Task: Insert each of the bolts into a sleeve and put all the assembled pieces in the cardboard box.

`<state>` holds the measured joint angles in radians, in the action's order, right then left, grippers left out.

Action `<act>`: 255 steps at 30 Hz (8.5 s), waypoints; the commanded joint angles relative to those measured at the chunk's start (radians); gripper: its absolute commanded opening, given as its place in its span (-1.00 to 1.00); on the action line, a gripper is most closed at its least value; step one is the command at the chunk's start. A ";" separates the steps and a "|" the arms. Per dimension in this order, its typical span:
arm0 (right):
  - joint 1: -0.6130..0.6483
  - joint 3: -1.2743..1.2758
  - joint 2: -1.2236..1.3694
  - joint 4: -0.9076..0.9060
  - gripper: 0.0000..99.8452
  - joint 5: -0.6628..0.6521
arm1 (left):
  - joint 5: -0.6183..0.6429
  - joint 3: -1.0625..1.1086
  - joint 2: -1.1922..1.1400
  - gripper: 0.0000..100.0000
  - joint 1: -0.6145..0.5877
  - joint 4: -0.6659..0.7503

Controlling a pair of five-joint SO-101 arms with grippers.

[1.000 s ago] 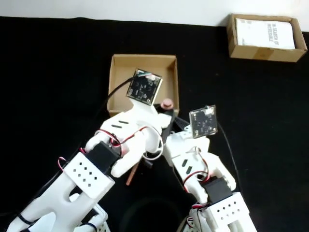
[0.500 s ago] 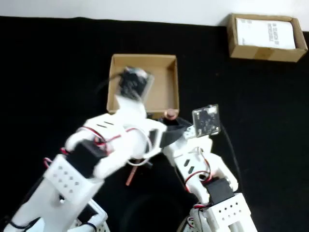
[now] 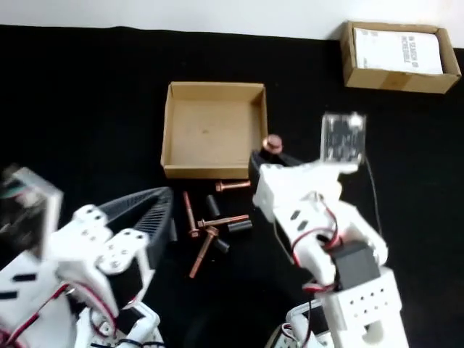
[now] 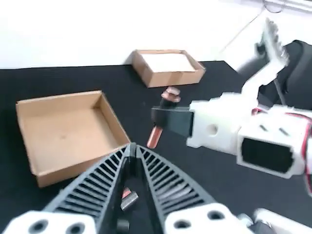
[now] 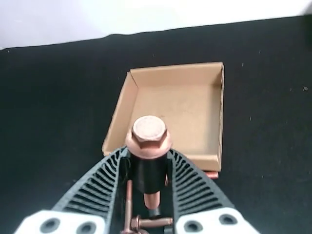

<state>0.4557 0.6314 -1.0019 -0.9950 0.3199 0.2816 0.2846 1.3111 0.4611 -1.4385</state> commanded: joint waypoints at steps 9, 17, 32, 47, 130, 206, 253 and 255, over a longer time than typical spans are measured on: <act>-0.016 -0.547 0.601 -0.077 -0.99 -0.276 | -0.006 0.321 0.294 -0.98 -0.427 -0.044; -0.027 -0.812 0.980 -0.071 -0.99 -0.698 | -0.003 0.823 0.510 -0.98 -0.796 0.198; -0.001 -1.208 1.531 -0.071 -0.99 -1.241 | 0.003 1.411 0.478 -0.98 -1.095 0.746; 0.073 -1.244 1.573 -0.338 -0.76 -1.016 | -0.005 1.412 0.467 -0.98 -1.049 0.598; 0.099 -0.526 1.004 -0.487 -0.99 -0.778 | -0.006 1.412 0.466 -0.98 -1.046 0.597; -0.785 0.601 -0.297 -0.035 -0.99 -0.644 | 0.572 -1.204 -2.206 -0.52 -0.074 -0.302; -0.785 0.625 -0.298 -0.044 -0.99 -0.681 | 0.712 -1.090 -2.371 -0.96 -0.274 -0.319; -0.785 0.624 -0.298 -0.044 -0.99 -0.683 | 0.712 -1.090 -2.371 -0.99 -0.297 -0.319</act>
<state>-0.3207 1.2697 -1.2904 -1.0457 -0.3521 0.9828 -0.8431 -1.0457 0.2555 -1.7453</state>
